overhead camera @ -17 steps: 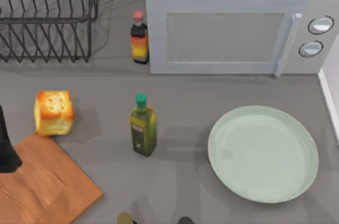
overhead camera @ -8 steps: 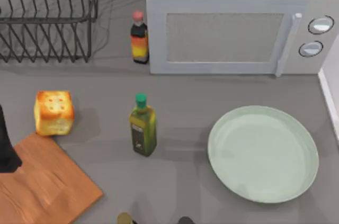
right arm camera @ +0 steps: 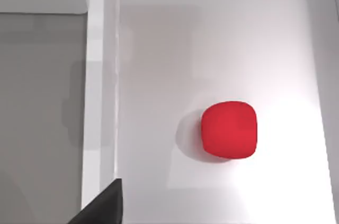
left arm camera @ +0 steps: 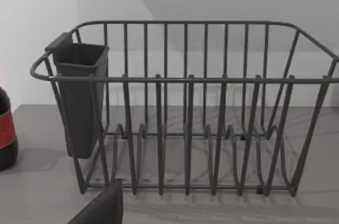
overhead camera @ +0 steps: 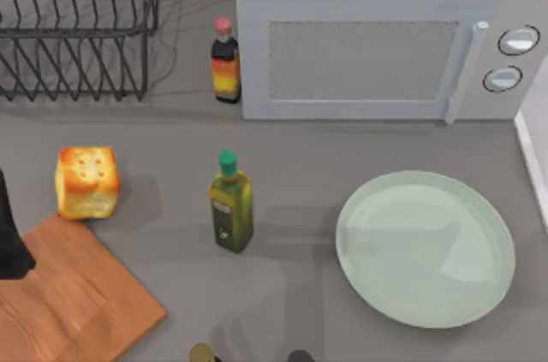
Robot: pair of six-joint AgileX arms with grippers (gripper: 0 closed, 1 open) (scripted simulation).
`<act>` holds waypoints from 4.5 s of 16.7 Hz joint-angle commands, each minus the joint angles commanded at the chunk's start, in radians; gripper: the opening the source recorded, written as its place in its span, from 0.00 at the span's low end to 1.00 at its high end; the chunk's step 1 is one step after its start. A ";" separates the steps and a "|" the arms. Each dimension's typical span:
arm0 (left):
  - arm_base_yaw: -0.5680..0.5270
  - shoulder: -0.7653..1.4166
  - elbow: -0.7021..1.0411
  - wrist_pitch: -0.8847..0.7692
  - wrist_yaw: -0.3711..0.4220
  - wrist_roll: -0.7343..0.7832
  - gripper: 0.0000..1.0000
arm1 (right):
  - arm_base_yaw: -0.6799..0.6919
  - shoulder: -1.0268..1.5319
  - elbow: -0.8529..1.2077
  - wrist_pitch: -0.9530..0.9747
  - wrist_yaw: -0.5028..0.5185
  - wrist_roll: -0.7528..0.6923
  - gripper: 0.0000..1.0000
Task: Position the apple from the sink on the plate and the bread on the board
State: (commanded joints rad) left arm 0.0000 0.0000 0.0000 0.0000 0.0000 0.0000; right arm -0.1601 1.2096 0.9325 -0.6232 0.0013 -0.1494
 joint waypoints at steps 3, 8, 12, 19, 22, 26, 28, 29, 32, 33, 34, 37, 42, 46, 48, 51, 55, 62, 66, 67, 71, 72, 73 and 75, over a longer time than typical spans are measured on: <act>0.000 0.000 0.000 0.000 0.000 0.000 1.00 | -0.038 0.317 0.225 -0.149 0.000 -0.036 1.00; 0.000 0.000 0.000 0.000 0.000 0.000 1.00 | -0.088 0.725 0.515 -0.342 0.001 -0.082 1.00; 0.000 0.000 0.000 0.000 0.000 0.000 1.00 | -0.107 0.873 0.629 -0.418 0.001 -0.100 1.00; 0.000 0.000 0.000 0.000 0.000 0.000 1.00 | -0.103 0.883 0.633 -0.419 0.001 -0.101 1.00; 0.000 0.000 0.000 0.000 0.000 0.000 1.00 | -0.103 0.926 0.607 -0.358 0.001 -0.100 1.00; 0.000 0.000 0.000 0.000 0.000 0.000 1.00 | -0.105 1.033 0.544 -0.184 0.002 -0.098 1.00; 0.000 0.000 0.000 0.000 0.000 0.000 1.00 | -0.106 1.091 0.506 -0.080 0.003 -0.097 1.00; 0.000 0.000 0.000 0.000 0.000 0.000 1.00 | -0.106 1.118 0.488 -0.033 0.003 -0.097 1.00; 0.000 0.000 0.000 0.000 0.000 0.000 1.00 | -0.107 1.173 0.452 0.051 0.004 -0.096 1.00; 0.000 0.000 0.000 0.000 0.000 0.000 1.00 | -0.107 1.178 0.449 0.058 0.004 -0.097 1.00; 0.000 0.000 0.000 0.000 0.000 0.000 1.00 | -0.107 1.178 0.449 0.059 0.004 -0.097 1.00; 0.000 0.000 0.000 0.000 0.000 0.000 1.00 | -0.107 1.178 0.449 0.059 0.004 -0.097 1.00; 0.000 0.000 0.000 0.000 0.000 0.000 1.00 | -0.107 1.178 0.449 0.059 0.004 -0.097 0.62; 0.000 0.000 0.000 0.000 0.000 0.000 1.00 | -0.107 1.178 0.449 0.059 0.004 -0.097 0.32; 0.000 0.000 0.000 0.000 0.000 0.000 1.00 | -0.107 1.178 0.449 0.059 0.004 -0.097 0.17; 0.000 0.000 0.000 0.000 0.000 0.000 1.00 | -0.107 1.178 0.449 0.059 0.004 -0.097 0.00; 0.000 0.000 0.000 0.000 0.000 0.000 1.00 | -0.107 1.178 0.449 0.059 0.004 -0.097 0.00; 0.000 0.000 0.000 0.000 0.000 0.000 1.00 | -0.106 1.087 0.486 -0.016 -0.009 -0.091 0.00; 0.000 0.000 0.000 0.000 0.000 0.000 1.00 | -0.107 0.993 0.549 -0.193 -0.010 -0.092 0.00; 0.000 0.000 0.000 0.000 0.000 0.000 1.00 | -0.107 0.967 0.565 -0.234 -0.010 -0.093 0.00; 0.000 0.000 0.000 0.000 0.000 0.000 1.00 | -0.107 0.919 0.590 -0.293 -0.011 -0.093 0.00; 0.000 0.000 0.000 0.000 0.000 0.000 1.00 | -0.107 0.919 0.590 -0.293 -0.011 -0.093 0.00; 0.000 0.000 0.000 0.000 0.000 0.000 1.00 | -0.106 0.923 0.588 -0.291 -0.011 -0.091 0.00; 0.000 0.000 0.000 0.000 0.000 0.000 1.00 | -0.100 0.911 0.596 -0.295 -0.010 -0.084 0.00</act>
State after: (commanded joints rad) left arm 0.0000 0.0000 0.0000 0.0000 0.0000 0.0000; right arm -0.2601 2.1208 1.5283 -0.9182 -0.0089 -0.2338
